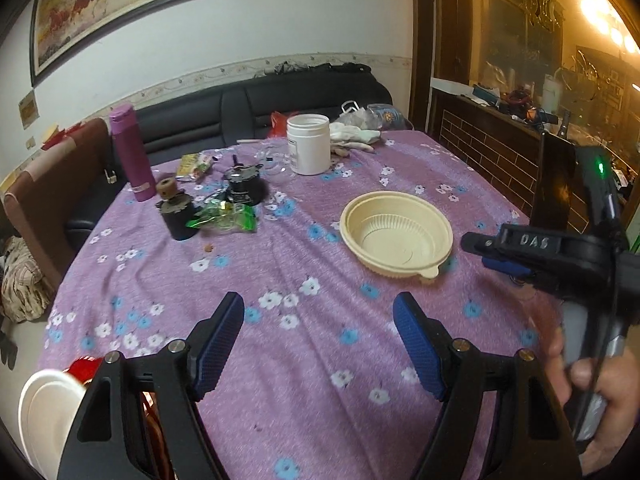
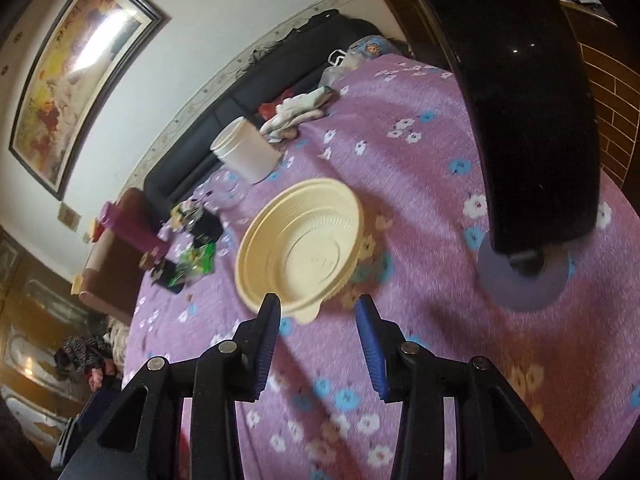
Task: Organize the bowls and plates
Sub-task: 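Move the right gripper to the second beige bowl and grasp its rim, then lift the beige bowl with the right gripper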
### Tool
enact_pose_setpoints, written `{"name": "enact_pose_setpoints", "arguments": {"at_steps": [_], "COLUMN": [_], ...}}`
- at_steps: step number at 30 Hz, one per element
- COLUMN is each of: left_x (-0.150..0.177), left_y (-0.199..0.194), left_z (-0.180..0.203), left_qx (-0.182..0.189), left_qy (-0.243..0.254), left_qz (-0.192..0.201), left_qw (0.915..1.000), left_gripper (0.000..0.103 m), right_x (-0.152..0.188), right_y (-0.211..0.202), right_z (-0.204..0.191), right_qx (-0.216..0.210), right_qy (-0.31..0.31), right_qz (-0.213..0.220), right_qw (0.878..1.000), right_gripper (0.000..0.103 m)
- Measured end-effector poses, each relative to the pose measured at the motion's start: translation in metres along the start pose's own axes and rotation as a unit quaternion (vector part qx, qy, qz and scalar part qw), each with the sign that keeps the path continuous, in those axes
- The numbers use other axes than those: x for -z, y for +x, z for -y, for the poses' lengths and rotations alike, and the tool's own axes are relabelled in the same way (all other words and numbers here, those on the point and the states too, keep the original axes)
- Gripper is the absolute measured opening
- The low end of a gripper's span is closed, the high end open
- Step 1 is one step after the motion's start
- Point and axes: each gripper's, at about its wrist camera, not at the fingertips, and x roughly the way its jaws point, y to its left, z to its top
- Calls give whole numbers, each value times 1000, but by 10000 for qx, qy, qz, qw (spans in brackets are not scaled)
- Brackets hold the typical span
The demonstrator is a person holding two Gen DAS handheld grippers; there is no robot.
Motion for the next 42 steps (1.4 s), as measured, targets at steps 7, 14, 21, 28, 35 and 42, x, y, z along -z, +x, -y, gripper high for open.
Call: {"name": "enact_pose_setpoints", "arguments": {"at_steps": [7, 14, 21, 28, 35, 42], "left_x": [-43, -84, -99, -97, -86, -47], "left_y": [60, 150, 209, 215, 168, 102], "left_z": [6, 2, 4, 17, 15, -15], "left_qx": [279, 404, 835, 915, 726, 458], "left_qy": [-238, -616, -907, -815, -716, -866], "left_qz": [-441, -913, -1363, -1419, -1173, -868], "left_qw": [9984, 9931, 9830, 9823, 9878, 9914], "left_gripper": [76, 76, 49, 19, 19, 20], "right_x": [3, 3, -1, -4, -8, -2], "right_y": [21, 34, 39, 49, 42, 31], "right_z": [5, 14, 21, 16, 24, 9], "right_qx": [-41, -128, -343, -239, -210, -601], "right_qy": [-60, -233, -95, -260, -208, -488], "right_qz": [370, 265, 102, 175, 248, 169], "right_qw": [9993, 9993, 9993, 9992, 9993, 9969], "right_gripper": [42, 42, 43, 28, 24, 24]}}
